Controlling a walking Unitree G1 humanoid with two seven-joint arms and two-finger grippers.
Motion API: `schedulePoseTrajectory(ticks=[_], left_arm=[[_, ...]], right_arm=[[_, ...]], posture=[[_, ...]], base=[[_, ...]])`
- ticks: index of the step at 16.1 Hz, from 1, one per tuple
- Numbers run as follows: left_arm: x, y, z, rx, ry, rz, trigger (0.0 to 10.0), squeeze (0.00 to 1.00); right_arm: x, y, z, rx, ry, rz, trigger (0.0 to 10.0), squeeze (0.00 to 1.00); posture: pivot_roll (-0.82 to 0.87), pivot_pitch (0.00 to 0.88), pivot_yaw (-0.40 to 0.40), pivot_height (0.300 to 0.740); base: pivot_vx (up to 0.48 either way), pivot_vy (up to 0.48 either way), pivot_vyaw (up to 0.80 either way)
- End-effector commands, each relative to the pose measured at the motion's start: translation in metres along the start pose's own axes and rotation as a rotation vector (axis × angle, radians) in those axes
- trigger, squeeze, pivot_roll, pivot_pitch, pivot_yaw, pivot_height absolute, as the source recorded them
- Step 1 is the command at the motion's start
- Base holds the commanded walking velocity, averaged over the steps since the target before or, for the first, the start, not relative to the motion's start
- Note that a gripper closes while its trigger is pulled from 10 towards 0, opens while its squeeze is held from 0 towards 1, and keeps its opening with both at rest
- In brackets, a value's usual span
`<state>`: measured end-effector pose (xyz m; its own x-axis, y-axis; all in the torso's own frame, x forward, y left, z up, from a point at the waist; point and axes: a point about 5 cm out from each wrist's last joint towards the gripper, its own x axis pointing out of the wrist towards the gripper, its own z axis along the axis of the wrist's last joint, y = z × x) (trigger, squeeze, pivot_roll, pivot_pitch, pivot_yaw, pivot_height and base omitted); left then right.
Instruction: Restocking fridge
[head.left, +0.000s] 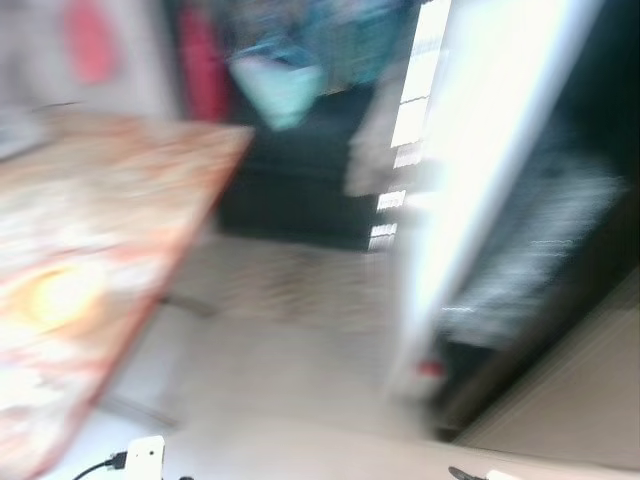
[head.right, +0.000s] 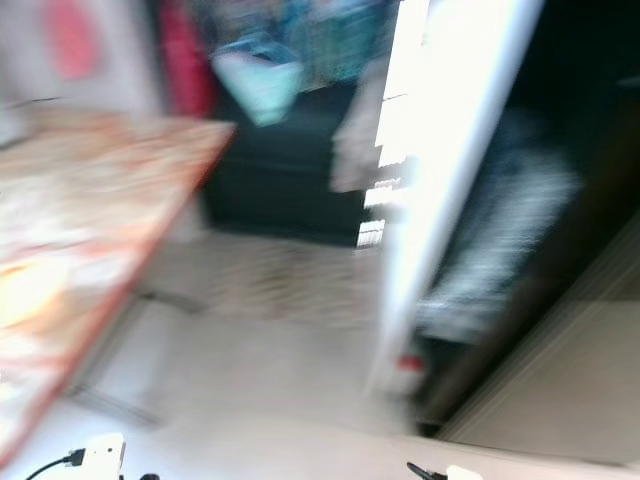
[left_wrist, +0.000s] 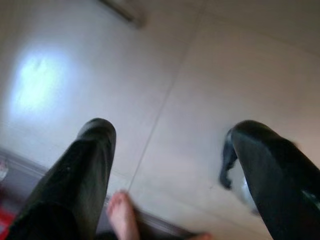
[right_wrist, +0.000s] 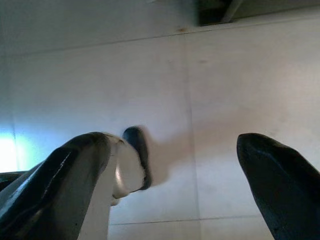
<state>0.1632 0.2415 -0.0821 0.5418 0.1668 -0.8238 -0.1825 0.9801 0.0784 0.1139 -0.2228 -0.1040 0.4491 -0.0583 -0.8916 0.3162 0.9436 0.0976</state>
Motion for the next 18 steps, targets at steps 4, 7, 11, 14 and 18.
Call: schedulePoseTrajectory(ticks=[4, 7, 11, 14, 18], left_arm=[[-0.002, 0.004, -0.007, 0.003, 0.021, 0.013, 10.0, 0.0], [-0.002, 0.004, -0.01, -0.035, 0.017, 0.041, 10.0, 0.0], [-0.003, 0.004, -0.009, -0.02, -0.015, 0.064, 10.0, 0.0], [-0.004, 0.004, -0.002, -0.063, -0.122, 0.111, 10.0, 0.0], [-0.023, 0.025, 0.03, -0.04, -0.52, 0.267, 10.0, 0.0]], right_arm=[[0.0, 0.001, 0.003, -0.048, -0.001, 0.013, 10.0, 0.0], [0.0, -0.001, 0.002, -0.071, 0.004, 0.022, 10.0, 0.0], [0.0, -0.002, 0.003, -0.07, -0.001, 0.028, 10.0, 0.0], [0.0, -0.002, 0.004, -0.079, -0.002, 0.036, 10.0, 0.0], [-0.001, -0.004, 0.006, -0.083, -0.006, 0.033, 10.0, 0.0]], posture=[[0.01, 0.0, -0.02, 0.74], [0.04, 0.0, -0.036, 0.74], [0.05, 0.0, -0.044, 0.74], [0.06, 0.0, -0.053, 0.74], [0.07, 0.0, -0.062, 0.74]], base=[[0.0, 0.0, 0.8], [0.0, 0.0, 0.8], [0.0, 0.0, 0.6], [0.0, 0.0, 0.0], [0.0, 0.0, 0.0]])
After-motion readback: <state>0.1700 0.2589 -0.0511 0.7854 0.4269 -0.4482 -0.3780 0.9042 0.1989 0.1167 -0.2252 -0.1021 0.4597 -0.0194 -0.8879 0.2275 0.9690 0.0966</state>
